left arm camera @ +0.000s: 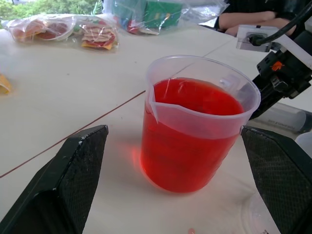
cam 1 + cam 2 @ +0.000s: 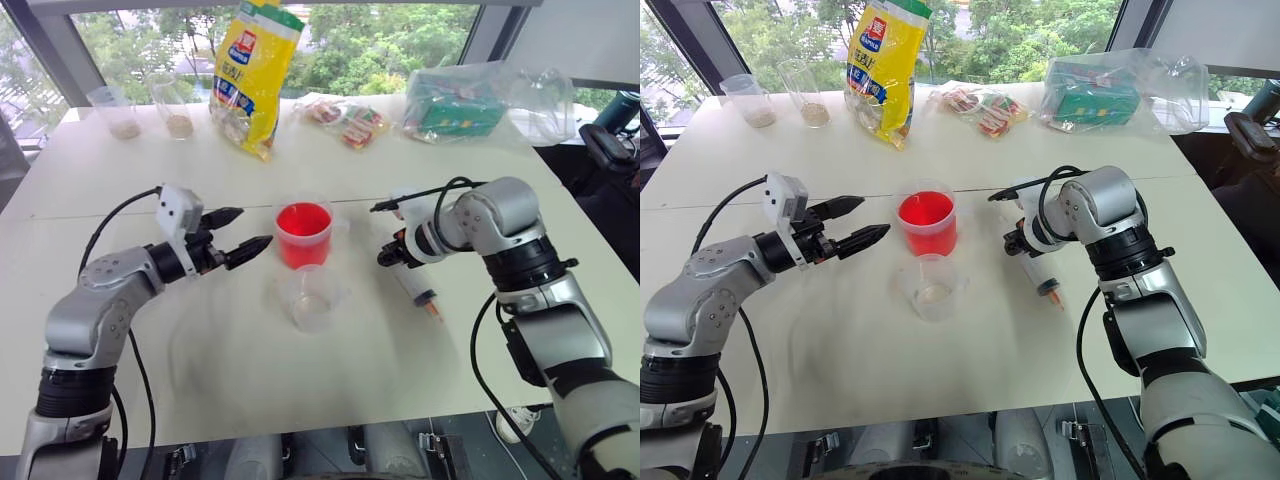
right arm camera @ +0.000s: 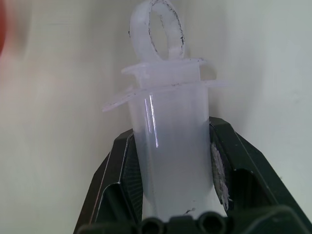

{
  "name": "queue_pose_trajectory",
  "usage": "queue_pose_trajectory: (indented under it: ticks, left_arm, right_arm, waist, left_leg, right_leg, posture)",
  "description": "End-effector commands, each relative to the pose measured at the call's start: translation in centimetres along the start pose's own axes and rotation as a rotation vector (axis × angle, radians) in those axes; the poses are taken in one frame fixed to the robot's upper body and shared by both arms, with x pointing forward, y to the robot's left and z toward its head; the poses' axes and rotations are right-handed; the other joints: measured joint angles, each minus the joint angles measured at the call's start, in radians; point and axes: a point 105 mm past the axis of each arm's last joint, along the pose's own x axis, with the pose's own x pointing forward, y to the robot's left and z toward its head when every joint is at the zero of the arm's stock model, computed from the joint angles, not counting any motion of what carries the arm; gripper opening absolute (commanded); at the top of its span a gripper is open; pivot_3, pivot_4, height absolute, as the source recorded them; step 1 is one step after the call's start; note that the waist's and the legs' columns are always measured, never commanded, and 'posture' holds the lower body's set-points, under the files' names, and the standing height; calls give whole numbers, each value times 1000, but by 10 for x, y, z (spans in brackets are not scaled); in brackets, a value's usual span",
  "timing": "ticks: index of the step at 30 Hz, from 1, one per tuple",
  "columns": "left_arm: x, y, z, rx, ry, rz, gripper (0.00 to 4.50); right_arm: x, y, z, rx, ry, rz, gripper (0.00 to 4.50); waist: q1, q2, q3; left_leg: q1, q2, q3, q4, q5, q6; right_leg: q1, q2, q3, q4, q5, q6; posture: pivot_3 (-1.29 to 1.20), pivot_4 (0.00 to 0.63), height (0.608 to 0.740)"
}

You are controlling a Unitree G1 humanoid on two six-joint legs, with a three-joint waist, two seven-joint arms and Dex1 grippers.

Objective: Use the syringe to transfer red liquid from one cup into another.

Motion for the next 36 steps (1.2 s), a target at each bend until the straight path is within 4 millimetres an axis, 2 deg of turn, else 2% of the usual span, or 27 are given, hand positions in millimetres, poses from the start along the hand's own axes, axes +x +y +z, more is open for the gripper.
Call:
queue_pose_trajectory:
  ticks: [1,3,6,8,12,13,15,16,18,22,26,31,36]
  left_arm:
    - [-5,6,14,60,-20,7,4500]
    - [-7,8,16,71,-15,4,4500]
    - [-10,12,26,96,-10,-1,4500]
    - [-11,14,29,103,-8,-1,4500]
    - [-11,17,39,121,-3,-13,4500]
    - [-11,18,42,123,-3,-16,4500]
    - [-11,21,47,124,-4,-21,4500]
    - [-11,22,49,124,-4,-23,4500]
    - [-10,22,55,125,-8,-36,4500]
    - [-8,25,63,126,-11,-50,4500]
    - [-6,25,74,130,-26,-66,4500]
    - [-3,18,84,129,-54,-102,4500]
    - [3,7,93,109,-88,-160,4500]
  right_arm:
    - [3,10,-6,11,18,78,1464]
    - [-5,4,-3,29,-12,79,1463]
    - [-44,-16,18,71,-203,73,1463]
    - [-59,-20,27,89,-286,79,1463]
    - [-121,-31,76,104,-722,71,1463]
    - [-135,-29,86,103,-825,94,1463]
    - [-177,-7,109,23,-1122,228,1463]
    - [-192,1,113,-17,-1223,271,1463]
    - [-207,20,117,-57,-1371,398,1463]
    - [-205,46,121,-110,-1488,534,1463]
    - [-180,87,119,-201,-1528,668,1463]
    - [-132,103,110,-252,-1503,664,1463]
    - [-100,105,104,-292,-1481,606,1463]
  waist:
    - [0,0,0]
    - [1,0,0]
    - [7,1,1]
    - [11,1,1]
    - [10,1,1]
    - [8,1,1]
    - [5,1,1]
    - [4,1,1]
    - [4,1,1]
    - [5,1,1]
    - [5,1,1]
    - [7,1,1]
    - [6,1,1]
  left_leg:
    - [0,0,0,0,0,0]
    - [0,0,0,0,0,0]
    - [-2,0,0,0,0,0]
    - [-4,-1,0,0,0,0]
    - [-7,-1,1,0,0,1]
    - [-7,-1,1,0,0,1]
    - [-8,-1,1,-1,0,1]
    - [-8,-1,1,-1,0,1]
    - [-7,0,1,-2,0,1]
    - [-7,0,1,-2,0,0]
    - [-7,-1,2,-1,0,0]
    - [-7,-2,1,-1,0,0]
    - [-7,-2,1,-1,0,0]
  right_leg:
    - [0,0,0,0,0,0]
    - [0,0,0,0,0,-1]
    - [-2,0,0,0,-1,-1]
    - [-4,-1,0,0,0,0]
    - [-6,-1,0,-1,0,0]
    - [-6,-1,0,-1,0,1]
    - [-7,-1,0,-1,0,1]
    - [-8,0,0,-1,0,1]
    - [-8,1,0,0,1,2]
    - [-7,1,0,0,1,2]
    - [-7,0,0,0,1,2]
    - [-7,-1,0,0,1,2]
    - [-7,-1,0,0,1,2]
  posture:
    - [0,150,740]
    - [0,150,740]
    - [0,150,740]
    - [0,150,740]
    - [0,150,740]
    - [0,150,740]
    - [0,150,740]
    - [0,150,740]
    - [0,150,740]
    - [0,150,740]
    - [0,150,740]
    - [0,150,740]
    - [0,150,740]
